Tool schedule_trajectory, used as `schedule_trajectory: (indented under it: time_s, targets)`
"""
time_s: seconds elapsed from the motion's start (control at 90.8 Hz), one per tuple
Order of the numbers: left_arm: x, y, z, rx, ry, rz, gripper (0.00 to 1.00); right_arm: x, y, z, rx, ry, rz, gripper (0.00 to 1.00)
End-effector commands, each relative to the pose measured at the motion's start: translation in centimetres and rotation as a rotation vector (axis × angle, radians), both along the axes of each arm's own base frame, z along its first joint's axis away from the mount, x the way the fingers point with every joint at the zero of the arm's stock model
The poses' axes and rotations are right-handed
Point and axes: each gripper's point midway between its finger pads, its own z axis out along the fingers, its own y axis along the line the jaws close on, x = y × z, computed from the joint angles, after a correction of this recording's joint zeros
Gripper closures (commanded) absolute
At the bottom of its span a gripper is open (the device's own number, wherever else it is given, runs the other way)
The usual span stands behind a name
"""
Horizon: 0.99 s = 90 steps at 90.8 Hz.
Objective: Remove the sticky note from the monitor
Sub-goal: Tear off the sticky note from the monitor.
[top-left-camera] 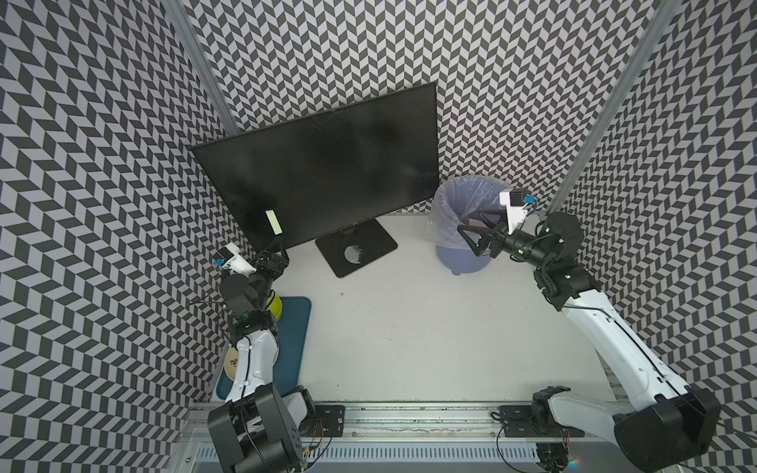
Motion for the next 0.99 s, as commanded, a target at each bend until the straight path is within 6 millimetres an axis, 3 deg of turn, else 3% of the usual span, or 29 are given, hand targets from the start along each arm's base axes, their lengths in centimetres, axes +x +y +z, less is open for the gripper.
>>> schedule_trajectory:
  time_s: [0.0,0.297,0.606,0.793,0.98]
  targets:
    - [1.1,-0.1,3.6,0.031,-0.116,-0.054,0.14,-0.8,1.4,1.9,0.037,-0.071,0.047,0.01]
    - [4.1,0.9,4.5,0.023,-0.125,-0.083,0.23,-1.7,5.0,0.6,0.040,-0.060,0.142,0.01]
    - [7.2,1.2,4.8,0.024,-0.087,-0.110,0.33,-2.0,5.9,0.0,0.041,-0.060,0.177,0.01]
    - [7.4,0.1,5.0,0.045,-0.079,-0.122,0.43,-2.1,5.9,-0.2,0.037,-0.062,0.175,0.01]
    - [6.9,-0.2,4.7,0.045,-0.065,-0.117,0.59,-2.2,5.8,-0.2,0.035,-0.062,0.176,0.01]
